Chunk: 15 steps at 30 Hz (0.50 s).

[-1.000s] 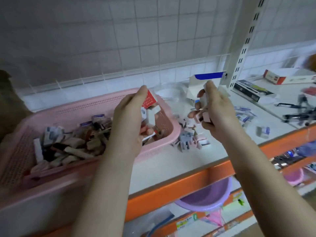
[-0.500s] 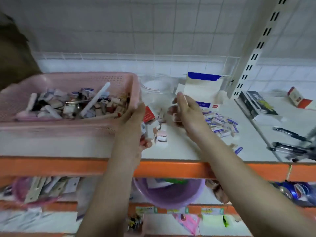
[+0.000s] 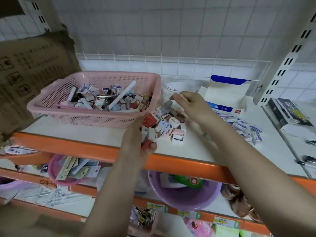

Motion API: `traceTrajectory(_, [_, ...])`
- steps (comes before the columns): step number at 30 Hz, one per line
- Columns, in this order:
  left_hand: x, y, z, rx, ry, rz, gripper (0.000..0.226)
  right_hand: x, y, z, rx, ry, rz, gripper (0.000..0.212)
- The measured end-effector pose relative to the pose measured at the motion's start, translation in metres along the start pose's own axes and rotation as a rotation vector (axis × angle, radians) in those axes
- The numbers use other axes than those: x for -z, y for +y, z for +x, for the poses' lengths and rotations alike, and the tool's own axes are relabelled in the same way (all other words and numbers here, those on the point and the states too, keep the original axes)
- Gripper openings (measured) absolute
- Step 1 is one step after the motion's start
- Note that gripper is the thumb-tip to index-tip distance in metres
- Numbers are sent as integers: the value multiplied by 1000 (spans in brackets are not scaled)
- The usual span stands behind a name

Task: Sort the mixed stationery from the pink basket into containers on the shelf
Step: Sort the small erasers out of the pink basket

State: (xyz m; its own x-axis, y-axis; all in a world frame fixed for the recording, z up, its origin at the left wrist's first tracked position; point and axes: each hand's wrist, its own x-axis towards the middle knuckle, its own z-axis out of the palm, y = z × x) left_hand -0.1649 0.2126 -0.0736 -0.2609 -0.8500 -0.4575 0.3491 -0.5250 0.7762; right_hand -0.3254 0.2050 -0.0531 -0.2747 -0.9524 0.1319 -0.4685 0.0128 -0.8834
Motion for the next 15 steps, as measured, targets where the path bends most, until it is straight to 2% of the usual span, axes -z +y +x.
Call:
traceTrajectory(3, [-5, -2, 3, -18, -36, 35, 26, -5, 0, -10, 11, -37, 140, 23])
traceTrajectory(6, [-14, -7, 8, -143, 26, 224, 31, -14, 3, -26, 44, -157, 79, 34])
traceTrajectory(9, [-20, -12, 14, -199, 9, 316, 32, -22, 10, -33, 126, -64, 72, 28])
traceTrajectory(11, [-24, -14, 14, -189, -55, 296, 31, -22, 15, -35, 86, 35, 141, 19])
traceTrajectory(13, [-29, -14, 15, -120, -99, 171, 27, -13, 18, -34, -29, 145, 404, 17])
traceTrajectory(15, [-32, -14, 18, -19, -106, -57, 22, 4, 15, -34, -221, 225, 821, 18])
